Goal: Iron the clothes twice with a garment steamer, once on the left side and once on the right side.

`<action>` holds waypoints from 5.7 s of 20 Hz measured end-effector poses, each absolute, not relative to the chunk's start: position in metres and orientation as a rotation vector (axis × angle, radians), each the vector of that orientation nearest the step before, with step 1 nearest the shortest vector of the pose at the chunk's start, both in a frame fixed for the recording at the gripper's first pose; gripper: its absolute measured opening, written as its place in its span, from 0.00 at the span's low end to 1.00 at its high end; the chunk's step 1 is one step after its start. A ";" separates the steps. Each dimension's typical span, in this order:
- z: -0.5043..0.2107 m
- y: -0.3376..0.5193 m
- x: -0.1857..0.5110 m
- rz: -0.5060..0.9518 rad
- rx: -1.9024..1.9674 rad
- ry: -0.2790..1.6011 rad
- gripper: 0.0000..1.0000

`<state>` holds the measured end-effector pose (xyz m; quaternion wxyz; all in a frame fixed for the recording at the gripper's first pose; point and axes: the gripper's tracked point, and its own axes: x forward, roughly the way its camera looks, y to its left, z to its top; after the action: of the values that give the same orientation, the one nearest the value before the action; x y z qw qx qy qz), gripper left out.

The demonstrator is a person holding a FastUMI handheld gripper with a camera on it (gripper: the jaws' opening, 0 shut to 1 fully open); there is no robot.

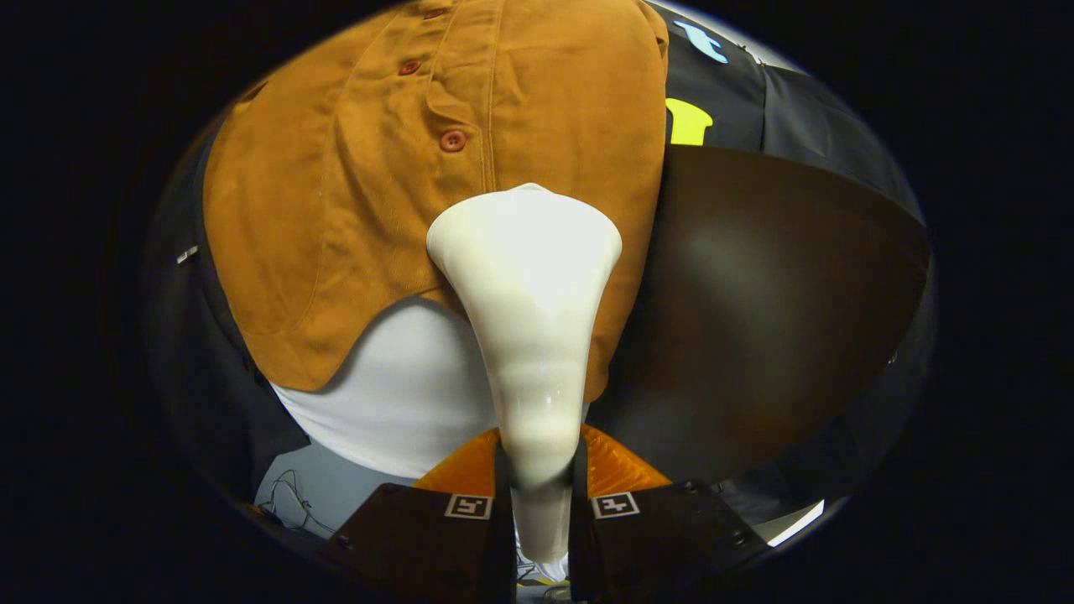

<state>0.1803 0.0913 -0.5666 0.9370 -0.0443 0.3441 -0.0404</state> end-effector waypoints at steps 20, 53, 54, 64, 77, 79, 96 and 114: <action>-0.345 0.125 0.145 -0.025 -0.007 0.407 0.28; -0.289 0.278 0.255 -0.041 -0.079 0.269 0.28; -0.294 0.277 0.254 -0.040 -0.082 0.272 0.28; -0.357 0.279 0.231 -0.014 -0.086 0.344 0.28; -0.443 0.277 0.198 0.020 -0.130 0.476 0.28; -0.456 0.278 0.192 0.026 -0.134 0.500 0.28; -0.520 0.265 0.154 0.079 -0.192 0.633 0.28; -0.318 0.211 0.127 0.118 -0.056 0.340 0.28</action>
<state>0.1266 0.2107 -0.3181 0.9835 -0.0279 0.1692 0.0585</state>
